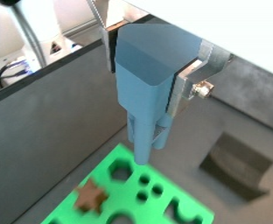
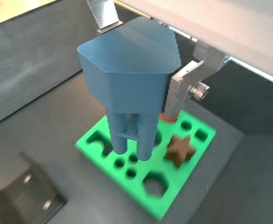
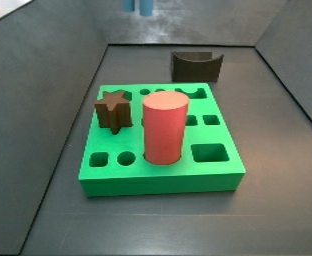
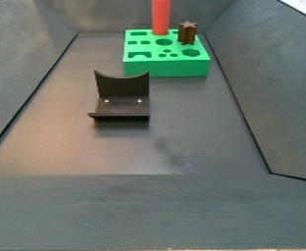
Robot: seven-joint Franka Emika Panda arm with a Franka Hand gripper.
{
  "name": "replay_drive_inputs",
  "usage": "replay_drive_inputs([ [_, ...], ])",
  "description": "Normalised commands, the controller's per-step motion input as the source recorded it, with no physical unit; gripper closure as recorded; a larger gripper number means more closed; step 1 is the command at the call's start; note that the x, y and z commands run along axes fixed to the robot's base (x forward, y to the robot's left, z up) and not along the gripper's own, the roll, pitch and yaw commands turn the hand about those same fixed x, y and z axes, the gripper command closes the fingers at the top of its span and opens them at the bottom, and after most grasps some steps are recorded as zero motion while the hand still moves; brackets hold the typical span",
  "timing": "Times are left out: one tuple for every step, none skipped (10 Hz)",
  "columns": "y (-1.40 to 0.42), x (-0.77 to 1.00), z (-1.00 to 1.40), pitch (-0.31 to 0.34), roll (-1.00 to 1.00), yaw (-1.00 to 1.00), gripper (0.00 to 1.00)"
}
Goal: Pick up the 3 prong object. Move up. Move to above the board. Insert the 3 prong object.
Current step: Move to above the board, then insert the 3 prong object.
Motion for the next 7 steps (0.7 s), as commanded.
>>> replay_drive_inputs([
  [-0.96, 0.3, 0.03, 0.084, 0.0, 0.01, 1.0],
  [-0.56, 0.21, 0.03, 0.098, 0.0, 0.01, 1.0],
  [-0.29, 0.13, 0.03, 0.094, 0.02, 0.01, 1.0],
  [-0.18, 0.09, 0.03, 0.086, 0.02, 0.01, 1.0],
  [-0.03, 0.0, 0.0, 0.0, 0.0, 0.0, 1.0],
  [0.05, 0.08, 0.0, 0.0, -0.04, -0.15, 1.0],
  [0.29, 0.21, -0.09, 0.0, -0.08, -0.35, 1.0],
])
